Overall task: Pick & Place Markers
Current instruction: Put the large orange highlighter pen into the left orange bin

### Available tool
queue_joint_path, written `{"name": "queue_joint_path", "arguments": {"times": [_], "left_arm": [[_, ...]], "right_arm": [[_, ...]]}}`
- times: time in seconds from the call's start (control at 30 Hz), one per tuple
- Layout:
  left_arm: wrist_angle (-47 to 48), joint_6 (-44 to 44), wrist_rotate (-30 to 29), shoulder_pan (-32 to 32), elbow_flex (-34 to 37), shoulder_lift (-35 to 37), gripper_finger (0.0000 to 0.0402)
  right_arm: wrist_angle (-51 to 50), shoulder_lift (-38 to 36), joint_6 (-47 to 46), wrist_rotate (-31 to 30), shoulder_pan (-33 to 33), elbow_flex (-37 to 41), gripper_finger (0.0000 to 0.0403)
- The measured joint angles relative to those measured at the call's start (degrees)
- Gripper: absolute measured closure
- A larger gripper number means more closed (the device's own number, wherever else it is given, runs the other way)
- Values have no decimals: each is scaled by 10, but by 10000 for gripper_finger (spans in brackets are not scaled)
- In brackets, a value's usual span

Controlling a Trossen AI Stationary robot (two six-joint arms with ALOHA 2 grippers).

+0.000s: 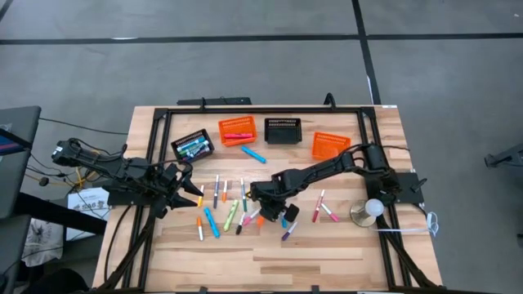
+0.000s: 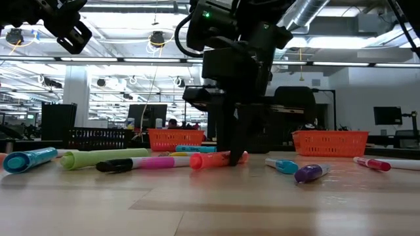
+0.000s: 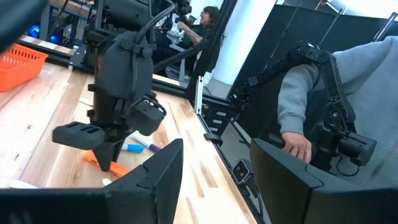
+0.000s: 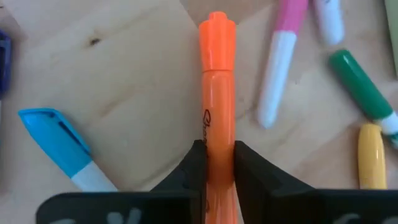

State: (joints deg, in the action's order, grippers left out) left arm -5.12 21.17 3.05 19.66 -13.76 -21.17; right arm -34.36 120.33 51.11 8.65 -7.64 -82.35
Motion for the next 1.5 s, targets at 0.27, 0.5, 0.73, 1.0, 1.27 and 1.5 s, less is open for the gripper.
{"name": "queue_joint_path", "arguments": {"times": [0.27,0.5,0.73,1.0,1.27,1.5], "left_arm": [[-3,5,0,0,0,0,216],[-6,5,0,0,0,0,216],[-14,5,0,0,0,0,216],[-20,5,0,0,0,0,216],[-28,-17,0,0,0,0,216],[-29,-18,0,0,0,0,216]], "right_arm": [[-68,-5,-16,-16,14,-16,352],[-137,-10,-36,-15,22,-89,359],[-165,-43,-48,-11,32,-154,358],[-157,-98,-171,76,75,-175,358],[-135,-117,-262,229,126,-175,358],[-130,-115,-316,447,157,-175,357]]}}
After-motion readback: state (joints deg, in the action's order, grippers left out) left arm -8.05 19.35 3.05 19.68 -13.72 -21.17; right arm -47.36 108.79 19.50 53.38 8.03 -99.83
